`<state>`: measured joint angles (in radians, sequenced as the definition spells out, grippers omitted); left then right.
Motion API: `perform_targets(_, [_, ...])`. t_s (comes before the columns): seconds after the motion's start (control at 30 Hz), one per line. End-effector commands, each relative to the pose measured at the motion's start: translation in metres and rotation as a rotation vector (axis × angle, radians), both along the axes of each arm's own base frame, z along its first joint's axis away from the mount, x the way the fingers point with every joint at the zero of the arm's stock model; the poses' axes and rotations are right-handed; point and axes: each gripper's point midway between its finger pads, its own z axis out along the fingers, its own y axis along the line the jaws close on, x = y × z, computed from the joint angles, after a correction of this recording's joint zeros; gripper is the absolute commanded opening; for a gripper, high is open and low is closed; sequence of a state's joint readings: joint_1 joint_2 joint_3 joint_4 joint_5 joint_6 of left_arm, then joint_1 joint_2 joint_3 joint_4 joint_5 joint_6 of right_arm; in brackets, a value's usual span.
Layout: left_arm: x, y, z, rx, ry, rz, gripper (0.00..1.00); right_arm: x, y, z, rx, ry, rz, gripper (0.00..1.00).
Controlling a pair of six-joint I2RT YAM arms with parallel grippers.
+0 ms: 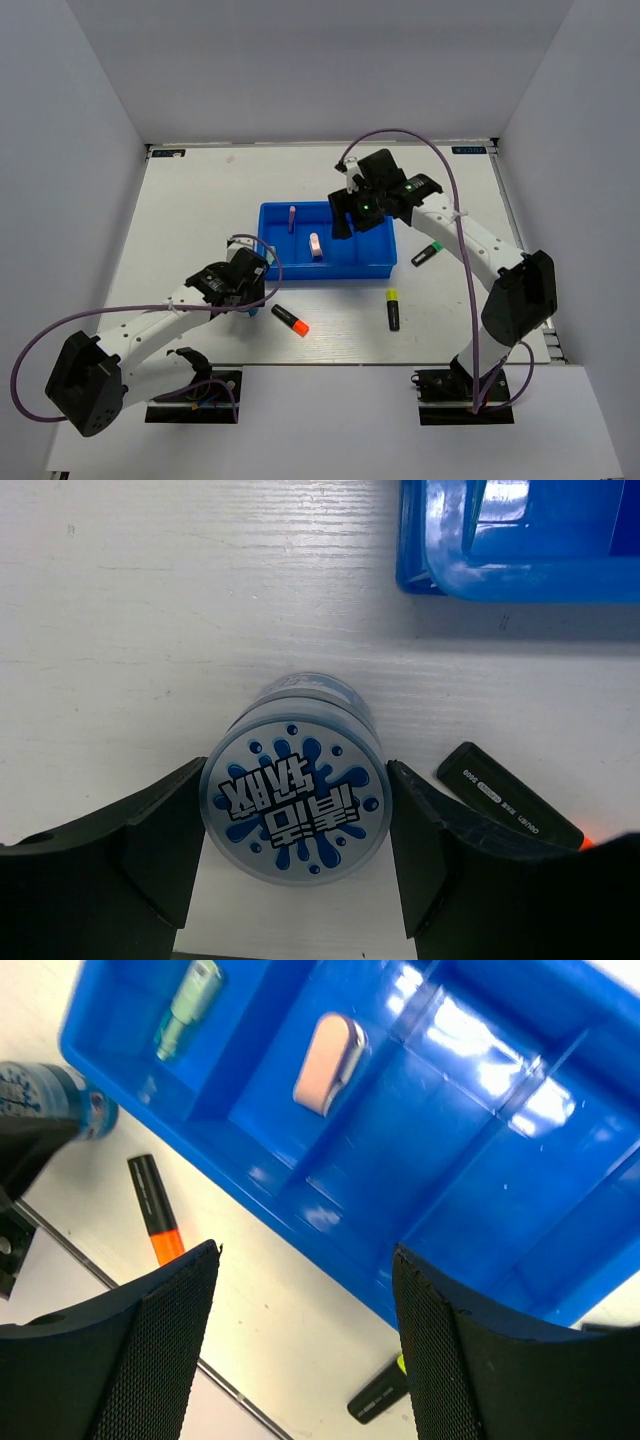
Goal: Sort the stationery into containers
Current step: Pick up the stationery from the center of the board, then place the stationery in the storage box.
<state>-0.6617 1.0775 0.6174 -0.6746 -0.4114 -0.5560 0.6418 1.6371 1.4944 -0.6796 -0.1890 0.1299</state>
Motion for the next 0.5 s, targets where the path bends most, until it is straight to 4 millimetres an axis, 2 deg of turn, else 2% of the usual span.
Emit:
perform_targets(0.0, [-0.003,0.003,0.005,0.006,-0.009,0.02,0.11,-0.008,-0.008,0.015,0.047,-0.021,0.015,0.73])
perform_targets(0.07, [-0.008,0.003,0.017,0.005,-0.011,-0.002,0.0,-0.014,-0.015,0.01,0.044,-0.01,0.048,0.71])
perform_targets(0.1, [-0.002,-0.007,0.039,-0.033,-0.059,-0.019,0.0,-0.019,-0.017,0.02,0.061,-0.036,0.073,0.69])
perform_targets(0.13, [-0.001,-0.013,0.055,-0.055,-0.075,-0.034,0.0,-0.022,-0.024,0.011,0.043,-0.022,0.075,0.6])
perform_targets(0.17, [0.007,-0.024,0.081,-0.106,-0.13,-0.048,0.0,-0.024,-0.026,0.011,0.044,-0.027,0.087,0.6])
perform_targets(0.2, [0.002,-0.023,0.088,-0.093,-0.111,-0.065,0.0,-0.028,-0.029,0.019,0.054,-0.054,0.098,0.43])
perform_targets(0.23, [0.0,-0.03,0.096,-0.099,-0.113,-0.097,0.0,-0.03,-0.034,0.015,0.046,-0.049,0.095,0.35])
perform_targets(0.27, [0.006,-0.042,0.126,-0.143,-0.156,-0.125,0.0,-0.029,-0.038,0.014,0.04,-0.054,0.087,0.26])
perform_targets(0.3, [0.007,-0.047,0.135,-0.152,-0.164,-0.152,0.0,-0.035,-0.043,0.011,0.036,-0.049,0.082,0.15])
perform_targets(0.33, [0.005,-0.06,0.138,-0.163,-0.148,-0.204,0.0,-0.033,-0.049,0.009,0.025,-0.055,0.064,0.13])
perform_targets(0.37, [0.011,-0.07,0.162,-0.207,-0.19,-0.219,0.0,-0.033,-0.052,0.008,0.018,-0.056,0.054,0.13])
perform_targets(0.4, [0.013,-0.077,0.168,-0.216,-0.199,-0.248,0.0,-0.035,-0.061,0.002,-0.018,-0.08,0.06,0.13])
perform_targets(0.47, [0.023,-0.102,0.183,-0.272,-0.21,-0.295,0.0,-0.034,-0.073,0.003,-0.041,-0.113,0.038,0.16])
